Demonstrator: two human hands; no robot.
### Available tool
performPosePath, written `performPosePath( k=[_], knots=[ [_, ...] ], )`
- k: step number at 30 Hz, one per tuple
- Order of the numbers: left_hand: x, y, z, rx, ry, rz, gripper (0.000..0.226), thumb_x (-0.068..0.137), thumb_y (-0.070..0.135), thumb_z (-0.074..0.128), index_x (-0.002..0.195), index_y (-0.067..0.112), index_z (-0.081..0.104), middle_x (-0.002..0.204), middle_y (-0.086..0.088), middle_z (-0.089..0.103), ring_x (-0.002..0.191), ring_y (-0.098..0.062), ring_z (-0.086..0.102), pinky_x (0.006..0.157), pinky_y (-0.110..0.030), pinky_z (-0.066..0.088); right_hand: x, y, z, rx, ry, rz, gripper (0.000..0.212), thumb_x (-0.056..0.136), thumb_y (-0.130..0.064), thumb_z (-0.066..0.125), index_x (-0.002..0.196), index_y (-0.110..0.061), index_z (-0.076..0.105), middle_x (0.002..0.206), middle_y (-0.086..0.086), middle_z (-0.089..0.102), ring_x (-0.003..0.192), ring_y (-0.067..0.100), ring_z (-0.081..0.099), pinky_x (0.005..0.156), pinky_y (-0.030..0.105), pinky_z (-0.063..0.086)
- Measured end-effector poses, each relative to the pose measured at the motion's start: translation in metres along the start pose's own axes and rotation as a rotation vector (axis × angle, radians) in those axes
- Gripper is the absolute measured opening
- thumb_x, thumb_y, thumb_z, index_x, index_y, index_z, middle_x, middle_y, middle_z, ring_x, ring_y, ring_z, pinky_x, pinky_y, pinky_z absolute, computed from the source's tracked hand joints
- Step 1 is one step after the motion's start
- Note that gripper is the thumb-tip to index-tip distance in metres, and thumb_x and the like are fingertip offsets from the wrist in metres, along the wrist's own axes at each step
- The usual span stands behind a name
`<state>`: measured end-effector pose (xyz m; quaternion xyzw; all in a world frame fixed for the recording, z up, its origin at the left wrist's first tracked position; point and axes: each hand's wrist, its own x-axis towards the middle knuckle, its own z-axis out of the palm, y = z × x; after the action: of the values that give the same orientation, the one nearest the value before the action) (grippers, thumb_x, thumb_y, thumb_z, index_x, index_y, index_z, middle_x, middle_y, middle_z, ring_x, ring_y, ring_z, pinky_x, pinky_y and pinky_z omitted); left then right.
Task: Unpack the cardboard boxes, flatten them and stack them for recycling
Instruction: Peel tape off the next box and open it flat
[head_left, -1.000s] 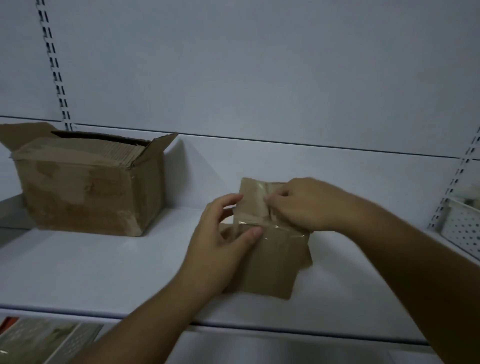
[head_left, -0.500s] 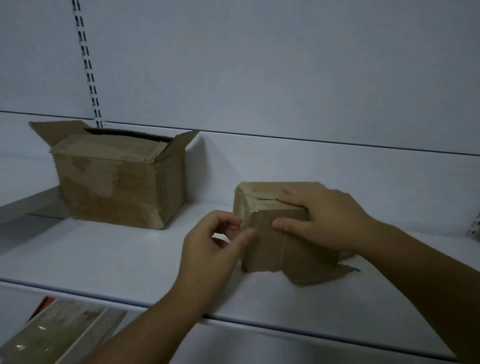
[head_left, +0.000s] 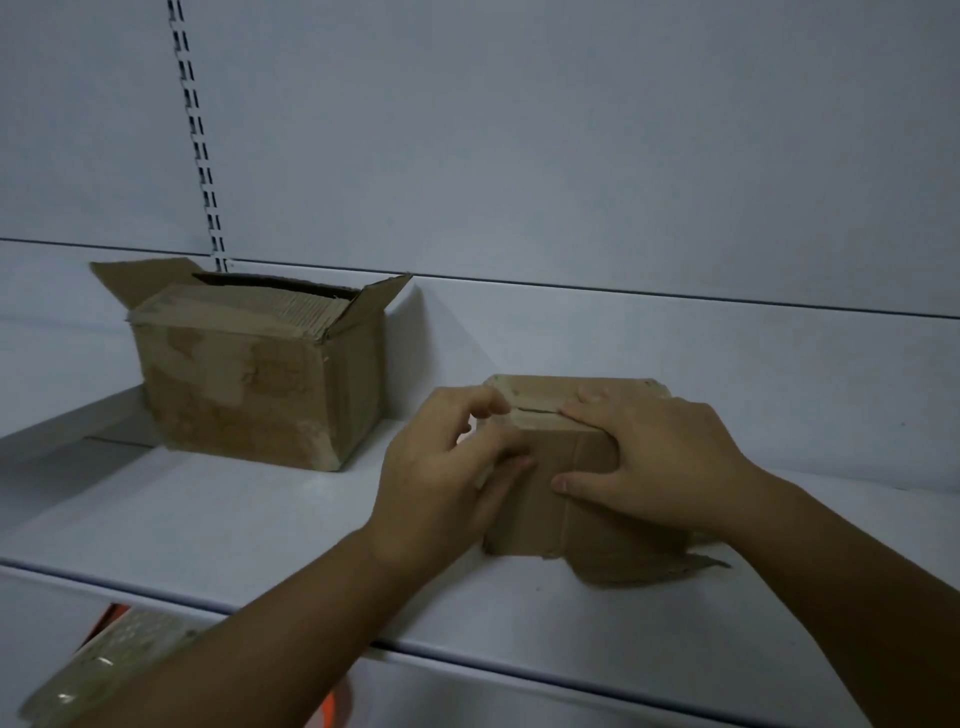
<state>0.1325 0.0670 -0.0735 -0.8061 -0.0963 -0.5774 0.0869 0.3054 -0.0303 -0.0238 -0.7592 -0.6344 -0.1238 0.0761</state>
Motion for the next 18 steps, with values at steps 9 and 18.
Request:
performPosePath(
  k=[9, 18],
  knots=[
    [0.007, -0.002, -0.01, 0.04, -0.09, 0.008, 0.02, 0.087, 0.024, 0.062, 0.074, 0.01, 0.069, 0.079, -0.004, 0.064, 0.07, -0.016, 0.056, 0.058, -0.025, 0.043, -0.002, -0.001, 0.0, 0.028, -0.021, 0.011, 0.079, 0.07, -0.077, 0.046, 0.14, -0.044, 0.029, 0.153, -0.014, 0.024, 0.138, 0.013, 0.027, 0.105, 0.039, 0.029],
    [0.007, 0.002, -0.015, -0.152, -0.168, -0.212, 0.027, 0.086, 0.04, 0.053, 0.085, 0.013, 0.06, 0.088, 0.003, 0.058, 0.079, -0.005, 0.05, 0.063, -0.023, 0.047, -0.005, -0.002, 0.002, 0.053, 0.022, 0.013, 0.078, 0.07, -0.077, 0.047, 0.139, -0.044, 0.03, 0.152, -0.015, 0.026, 0.136, 0.013, 0.03, 0.104, 0.038, 0.031]
  ],
)
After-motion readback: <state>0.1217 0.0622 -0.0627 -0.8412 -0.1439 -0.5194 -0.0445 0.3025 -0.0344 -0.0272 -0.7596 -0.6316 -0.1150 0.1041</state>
